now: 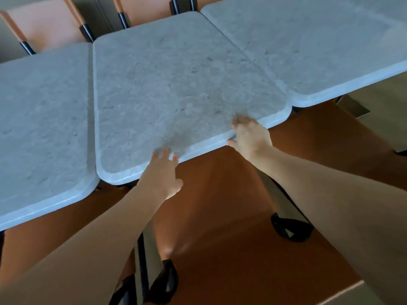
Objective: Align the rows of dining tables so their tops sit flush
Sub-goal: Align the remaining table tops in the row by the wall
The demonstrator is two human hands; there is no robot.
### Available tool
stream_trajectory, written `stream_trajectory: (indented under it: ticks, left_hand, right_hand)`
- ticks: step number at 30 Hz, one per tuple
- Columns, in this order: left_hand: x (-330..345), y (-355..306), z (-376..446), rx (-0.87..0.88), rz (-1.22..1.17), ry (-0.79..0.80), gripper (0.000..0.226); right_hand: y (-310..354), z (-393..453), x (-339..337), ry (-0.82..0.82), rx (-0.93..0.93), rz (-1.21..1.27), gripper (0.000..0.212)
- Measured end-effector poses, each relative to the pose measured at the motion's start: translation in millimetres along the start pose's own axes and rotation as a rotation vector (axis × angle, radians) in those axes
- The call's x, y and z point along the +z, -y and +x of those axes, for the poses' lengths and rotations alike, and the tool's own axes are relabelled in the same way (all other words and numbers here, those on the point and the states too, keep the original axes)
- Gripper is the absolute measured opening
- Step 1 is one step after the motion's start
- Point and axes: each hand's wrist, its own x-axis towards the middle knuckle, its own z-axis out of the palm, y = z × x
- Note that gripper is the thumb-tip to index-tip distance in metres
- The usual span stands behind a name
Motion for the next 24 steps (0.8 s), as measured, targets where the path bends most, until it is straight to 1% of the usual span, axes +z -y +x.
stream_trajectory:
  ticks: [2, 4, 6, 7, 8, 10, 11, 12, 13, 15, 16, 17, 20, 21, 22, 24]
  left_hand:
    - [3, 0, -6, -0.014, -0.034, -0.006, 0.080]
    - [2, -3, -12, -0.054, -0.050, 0.010, 0.080]
    - [-3, -12, -13, -0.109, 0.009, 0.029, 0.078]
    - [-10, -21, -9, -0.138, 0.073, 0.050, 0.073]
    - [-20, -34, -4, -0.176, 0.135, 0.073, 0.064]
    - [-39, -69, 11, -0.240, 0.239, 0.113, 0.037]
    - [-45, -89, 23, -0.246, 0.294, 0.109, 0.028]
    - [-49, -108, 37, -0.255, 0.329, 0.089, 0.024]
    - [-53, -124, 48, -0.274, 0.331, 0.061, 0.027]
    - [-57, -141, 67, -0.326, 0.311, -0.005, 0.043]
    - [-58, -143, 71, -0.336, 0.329, -0.040, 0.048]
    - [-59, -141, 72, -0.336, 0.361, -0.073, 0.051]
    - [-59, -125, 72, -0.316, 0.535, -0.116, 0.058]
    - [-57, -119, 74, -0.291, 0.532, -0.161, 0.062]
    - [-54, -117, 77, -0.241, 0.477, -0.235, 0.063]
    - [-48, -121, 88, -0.107, 0.296, -0.359, 0.060]
  right_hand:
    - [-3, -1, 2, -0.038, -0.027, 0.004, 0.059]
    - [-5, 0, 1, -0.071, -0.071, -0.031, 0.053]
    - [-8, 0, -2, -0.072, -0.128, -0.104, 0.051]
    - [-13, 1, -2, -0.080, -0.158, -0.136, 0.052]
    - [-18, 2, -4, -0.079, -0.196, -0.157, 0.052]
    - [-33, 7, -10, -0.054, -0.297, -0.144, 0.048]
    - [-45, 12, -11, -0.047, -0.361, -0.117, 0.046]
    - [-57, 18, -13, -0.033, -0.437, -0.089, 0.046]
    - [-70, 24, -16, -0.012, -0.523, -0.065, 0.047]
    - [-101, 38, -19, -0.004, -0.650, -0.042, 0.051]
    - [-119, 45, -19, -0.015, -0.654, -0.038, 0.055]
    - [-137, 52, -20, -0.013, -0.610, -0.042, 0.063]
    - [-185, 77, -23, 0.080, -0.403, -0.101, 0.108]
    - [-195, 85, -24, 0.106, -0.387, -0.117, 0.119]
    - [-200, 93, -24, 0.125, -0.402, -0.121, 0.125]
    - [-201, 106, -23, 0.141, -0.498, -0.118, 0.130]
